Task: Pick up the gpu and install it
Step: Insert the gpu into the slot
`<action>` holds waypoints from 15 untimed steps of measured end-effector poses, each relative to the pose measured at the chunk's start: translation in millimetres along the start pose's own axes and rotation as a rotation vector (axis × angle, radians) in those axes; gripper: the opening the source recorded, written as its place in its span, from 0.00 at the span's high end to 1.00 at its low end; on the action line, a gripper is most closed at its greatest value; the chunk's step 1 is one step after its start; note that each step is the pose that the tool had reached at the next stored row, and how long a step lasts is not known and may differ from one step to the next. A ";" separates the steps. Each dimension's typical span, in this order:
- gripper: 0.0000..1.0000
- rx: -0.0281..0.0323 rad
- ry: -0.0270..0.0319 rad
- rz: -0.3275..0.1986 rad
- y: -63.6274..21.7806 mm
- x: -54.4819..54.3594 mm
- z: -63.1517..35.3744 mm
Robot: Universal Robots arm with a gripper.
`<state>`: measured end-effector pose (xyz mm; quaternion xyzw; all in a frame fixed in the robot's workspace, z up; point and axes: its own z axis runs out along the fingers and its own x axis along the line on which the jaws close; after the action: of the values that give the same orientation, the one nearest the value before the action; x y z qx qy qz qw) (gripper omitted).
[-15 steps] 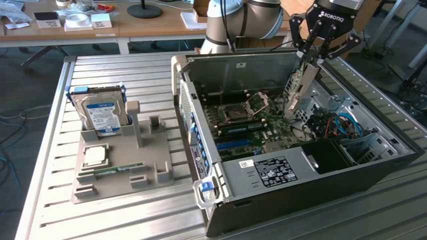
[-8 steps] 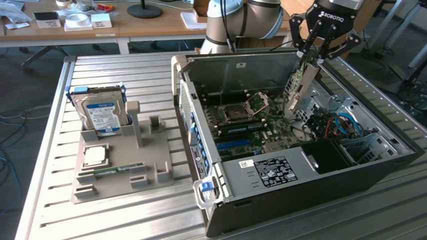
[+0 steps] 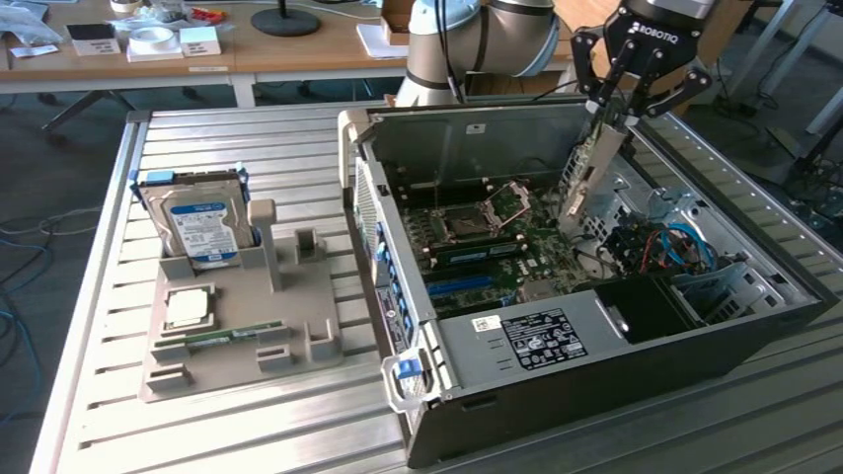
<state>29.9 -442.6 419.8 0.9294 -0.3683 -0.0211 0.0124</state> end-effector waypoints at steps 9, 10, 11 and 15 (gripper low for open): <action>0.73 0.0040 -0.0051 0.133 0.0 0.0 0.4; 0.73 0.0046 -0.0058 0.151 0.0 0.0 0.5; 0.73 0.0051 -0.0064 0.168 0.0 0.1 0.6; 0.73 0.0084 -0.0107 0.279 -0.1 0.1 1.1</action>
<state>29.9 -442.6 418.7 0.8690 -0.4943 -0.0226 0.0093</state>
